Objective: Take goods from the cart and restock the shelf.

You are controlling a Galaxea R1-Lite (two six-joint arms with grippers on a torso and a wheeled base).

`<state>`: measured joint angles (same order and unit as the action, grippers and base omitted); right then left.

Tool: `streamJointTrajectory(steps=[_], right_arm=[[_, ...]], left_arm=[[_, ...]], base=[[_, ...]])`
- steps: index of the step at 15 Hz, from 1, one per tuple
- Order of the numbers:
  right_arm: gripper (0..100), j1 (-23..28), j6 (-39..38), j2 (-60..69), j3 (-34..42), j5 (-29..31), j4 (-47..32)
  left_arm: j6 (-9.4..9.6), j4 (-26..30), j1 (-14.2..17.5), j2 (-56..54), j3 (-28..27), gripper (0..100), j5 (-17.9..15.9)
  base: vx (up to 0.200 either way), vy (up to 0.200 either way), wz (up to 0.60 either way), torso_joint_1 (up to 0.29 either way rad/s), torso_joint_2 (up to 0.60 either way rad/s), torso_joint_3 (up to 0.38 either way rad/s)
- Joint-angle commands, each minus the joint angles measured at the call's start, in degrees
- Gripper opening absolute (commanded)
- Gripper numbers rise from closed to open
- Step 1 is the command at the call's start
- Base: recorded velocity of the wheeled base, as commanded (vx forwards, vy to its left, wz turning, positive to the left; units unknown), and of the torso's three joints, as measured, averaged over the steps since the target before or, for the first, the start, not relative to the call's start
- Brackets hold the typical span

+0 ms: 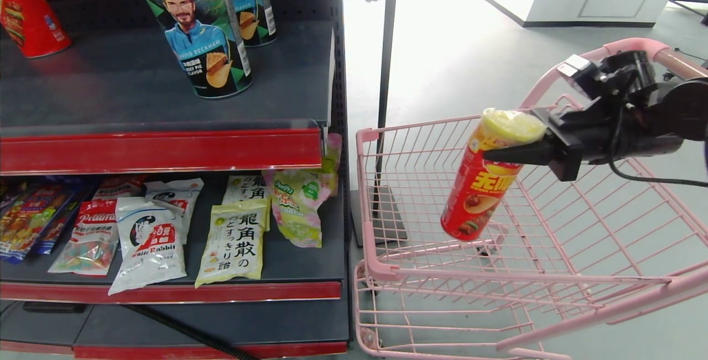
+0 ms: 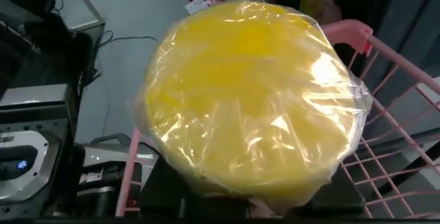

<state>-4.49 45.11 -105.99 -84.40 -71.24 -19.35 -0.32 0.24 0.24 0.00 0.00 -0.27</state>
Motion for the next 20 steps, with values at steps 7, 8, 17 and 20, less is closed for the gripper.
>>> streamJointTrajectory(steps=[7, 8, 17, 20], right_arm=[[0, -4.3, -14.8, 19.8, -3.2, 3.0, -0.3], [0, -4.3, -15.7, 20.8, -3.2, 3.6, -0.3], [0, -14.3, -21.1, 33.7, 9.8, 14.9, 0.4], [0, -15.6, -21.3, 32.4, 10.9, 15.2, 2.3]], left_arm=[[-0.03, 0.0, 0.0, 0.1, 0.0, 100, 0.0], [-0.03, 0.0, 0.0, 0.1, 0.0, 100, 0.0], [-0.03, 0.0, 0.0, 0.1, 0.0, 100, 0.0], [-0.03, 0.0, 0.0, 0.1, 0.0, 100, 0.0]], base=[[0.0, 0.0, 0.0, 0.0, 0.0, 0.0], [0.0, 0.0, 0.0, 0.0, 0.0, 0.0], [0.0, 0.0, 0.0, 0.0, 0.0, 0.0], [0.0, 0.0, 0.0, 0.0, 0.0, 0.0]])
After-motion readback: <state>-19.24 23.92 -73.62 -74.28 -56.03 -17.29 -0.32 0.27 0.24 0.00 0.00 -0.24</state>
